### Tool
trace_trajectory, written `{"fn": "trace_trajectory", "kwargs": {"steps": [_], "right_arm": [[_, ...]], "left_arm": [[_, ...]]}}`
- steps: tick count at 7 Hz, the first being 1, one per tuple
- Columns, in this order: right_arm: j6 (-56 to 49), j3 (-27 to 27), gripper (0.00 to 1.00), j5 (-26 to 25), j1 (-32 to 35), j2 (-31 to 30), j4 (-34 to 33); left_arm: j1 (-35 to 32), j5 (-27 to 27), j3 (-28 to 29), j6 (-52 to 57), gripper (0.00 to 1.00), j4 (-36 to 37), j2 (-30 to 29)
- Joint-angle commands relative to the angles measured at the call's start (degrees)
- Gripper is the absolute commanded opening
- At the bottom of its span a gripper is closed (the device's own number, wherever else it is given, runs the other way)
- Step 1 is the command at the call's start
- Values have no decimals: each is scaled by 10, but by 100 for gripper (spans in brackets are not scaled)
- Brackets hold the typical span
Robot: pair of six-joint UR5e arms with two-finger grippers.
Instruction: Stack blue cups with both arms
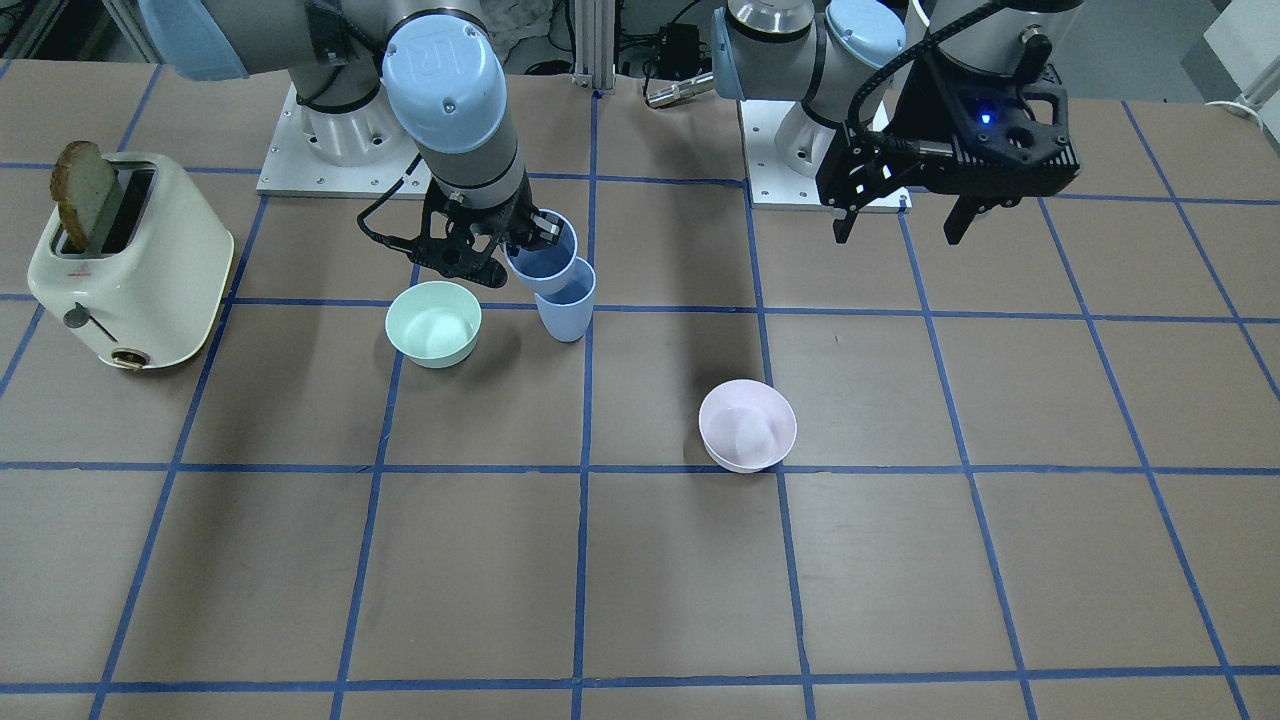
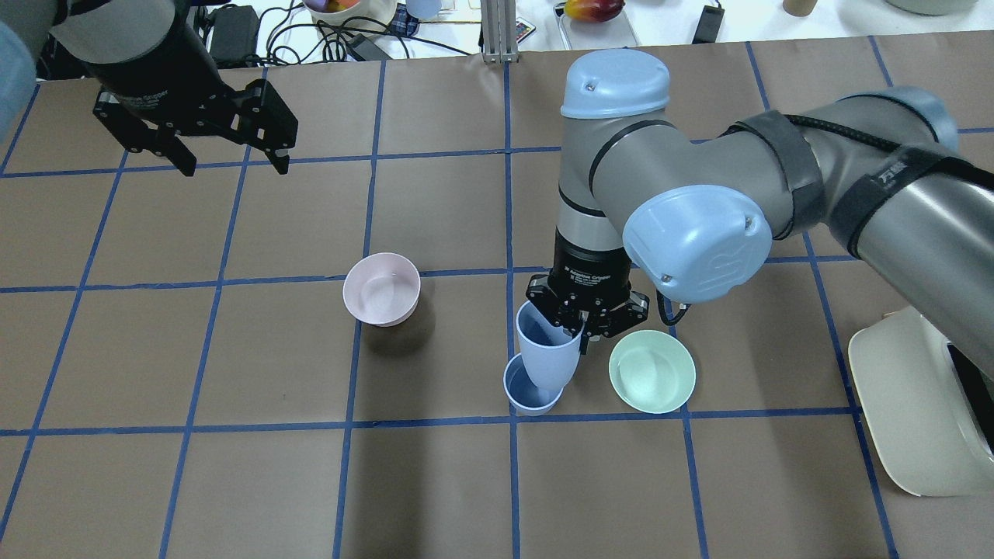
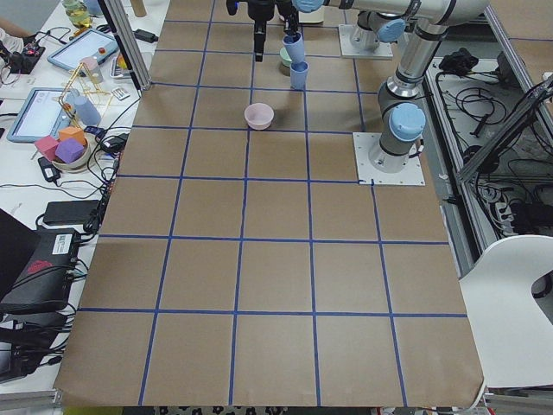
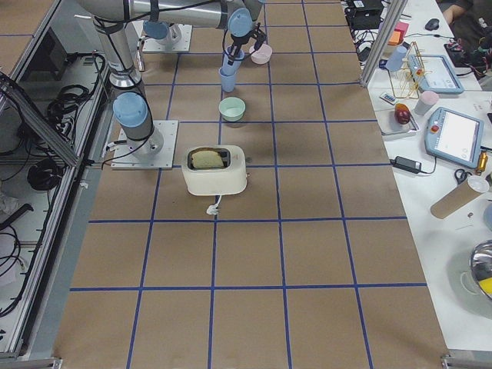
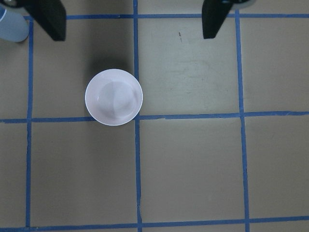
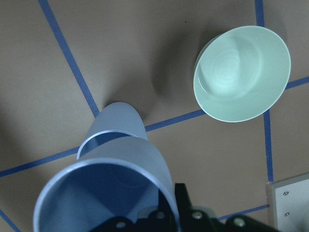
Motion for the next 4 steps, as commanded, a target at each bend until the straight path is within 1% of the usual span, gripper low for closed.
{"fn": "trace_trajectory", "kwargs": {"steps": [1,3,4], "right_arm": [[6,0,0,22,2,0,-1],[5,3,0,22,6,7,-3],[6,14,0,23,6,8,-3]], "left_arm": [[3,7,3,-2,100,-61,19],[-1,0,5,-5,100,-60,25],[0,-12,12,-2,100,-53,30]]}}
